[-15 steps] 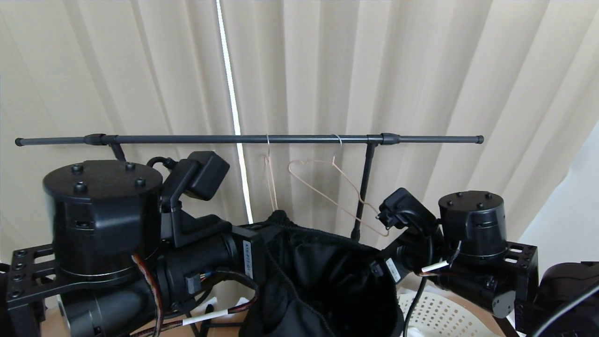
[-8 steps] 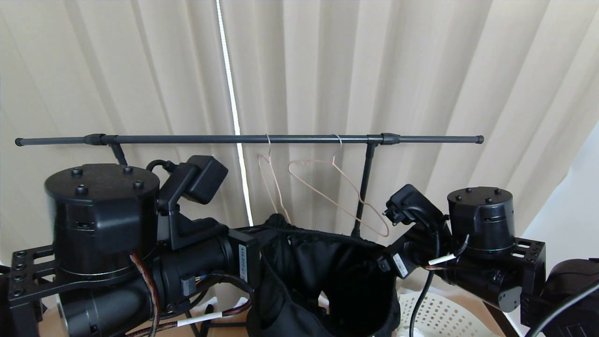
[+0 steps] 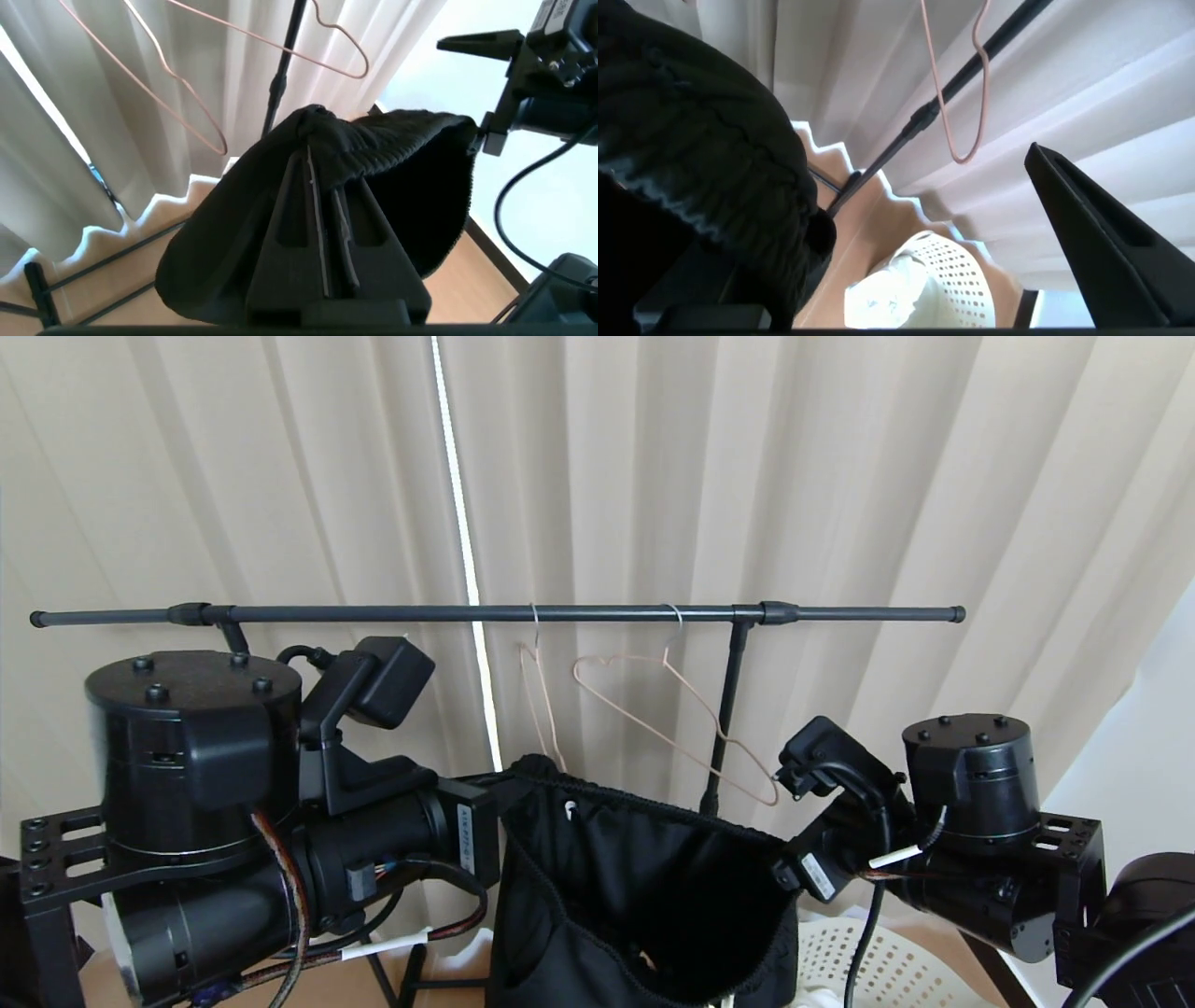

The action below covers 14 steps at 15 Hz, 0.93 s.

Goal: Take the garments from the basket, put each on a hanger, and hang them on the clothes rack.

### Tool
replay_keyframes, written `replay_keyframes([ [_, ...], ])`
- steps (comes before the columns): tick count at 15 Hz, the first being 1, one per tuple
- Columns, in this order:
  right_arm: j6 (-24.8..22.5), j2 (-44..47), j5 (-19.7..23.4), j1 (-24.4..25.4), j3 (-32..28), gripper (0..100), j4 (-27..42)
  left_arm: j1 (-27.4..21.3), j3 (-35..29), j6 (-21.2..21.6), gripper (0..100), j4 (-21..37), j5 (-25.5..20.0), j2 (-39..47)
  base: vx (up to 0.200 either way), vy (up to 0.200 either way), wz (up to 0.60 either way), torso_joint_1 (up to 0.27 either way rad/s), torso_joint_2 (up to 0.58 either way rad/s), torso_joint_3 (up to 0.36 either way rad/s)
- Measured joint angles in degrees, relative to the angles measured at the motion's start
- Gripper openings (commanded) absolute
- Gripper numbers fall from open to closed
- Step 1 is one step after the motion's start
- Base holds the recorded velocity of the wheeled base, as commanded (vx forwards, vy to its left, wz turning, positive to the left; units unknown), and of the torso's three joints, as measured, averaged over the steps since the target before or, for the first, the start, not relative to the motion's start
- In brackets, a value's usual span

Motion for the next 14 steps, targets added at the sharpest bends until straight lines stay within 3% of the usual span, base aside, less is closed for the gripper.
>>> replay_keyframes([
  [5,-0.2,-1.0,-0.4,-0.2,-0.3,100,1.8,0.8,0.0,0.7,0,0.0,0.0,-0.2,0.0,0.0,0.0,0.0,0.0,0.0],
  [6,-0.2,-1.0,-0.9,-0.3,-0.4,0,1.8,0.9,0.0,0.9,0,0.0,0.0,-0.2,0.0,0.0,0.0,0.0,0.0,0.0],
  [11,-0.2,-1.6,-3.6,-0.6,-1.3,0,2.0,2.0,0.1,1.6,0,0.0,-0.1,0.2,0.0,0.0,0.0,0.0,0.0,0.0],
  [14,0.5,-4.4,-7.3,-0.2,-3.3,0,7.0,3.6,0.3,2.6,0,0.0,-3.2,1.5,0.0,0.0,0.0,0.0,0.0,0.0],
])
